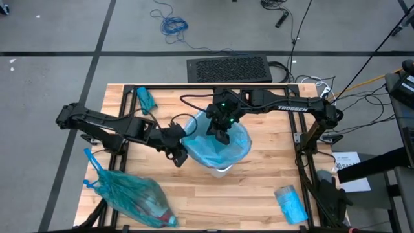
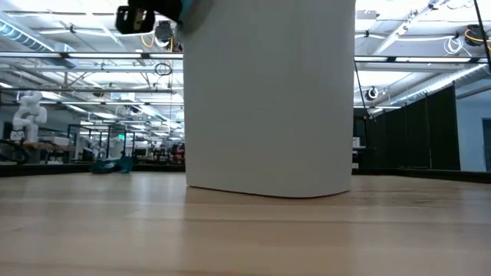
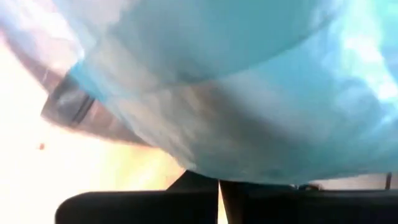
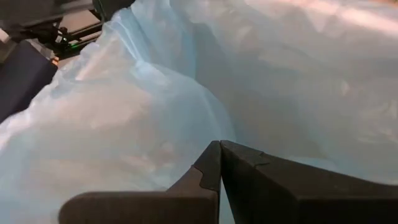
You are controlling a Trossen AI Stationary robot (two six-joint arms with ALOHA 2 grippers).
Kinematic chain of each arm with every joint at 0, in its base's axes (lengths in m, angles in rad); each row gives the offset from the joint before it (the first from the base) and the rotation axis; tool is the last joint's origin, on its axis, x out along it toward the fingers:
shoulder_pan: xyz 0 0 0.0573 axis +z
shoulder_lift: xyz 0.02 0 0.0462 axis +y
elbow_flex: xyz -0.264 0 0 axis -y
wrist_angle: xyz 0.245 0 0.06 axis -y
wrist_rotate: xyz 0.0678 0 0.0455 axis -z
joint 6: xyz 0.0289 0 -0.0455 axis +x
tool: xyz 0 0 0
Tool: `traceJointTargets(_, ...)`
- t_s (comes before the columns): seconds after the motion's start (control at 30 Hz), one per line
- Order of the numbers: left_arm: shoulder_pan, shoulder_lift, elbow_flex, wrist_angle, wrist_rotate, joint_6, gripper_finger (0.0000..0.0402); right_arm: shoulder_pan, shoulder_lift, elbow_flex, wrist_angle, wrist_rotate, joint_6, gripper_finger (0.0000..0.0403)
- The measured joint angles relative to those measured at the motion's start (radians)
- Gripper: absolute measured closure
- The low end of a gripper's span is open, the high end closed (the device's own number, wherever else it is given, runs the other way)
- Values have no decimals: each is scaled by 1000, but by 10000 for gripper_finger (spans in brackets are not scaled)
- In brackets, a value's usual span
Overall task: Place trash/remove bag and relplace
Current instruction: Insert the new blue trash bag into the white trash bin
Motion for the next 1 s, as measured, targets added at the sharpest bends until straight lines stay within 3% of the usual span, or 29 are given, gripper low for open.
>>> traceJointTargets(0.2, -48, 13, 0, -40, -48, -41, 339, 0, 1, -1, -10, 0, -1, 399)
traceJointTargets(0.43, -90, 32, 0, -43, -200, -63, 277, 0, 1, -1, -18, 2, -7, 399)
traceJointTargets(1.0, -254, 24, 0, -53, -268, -201, 266, -19, 1, -1, -24, 5, -8, 399)
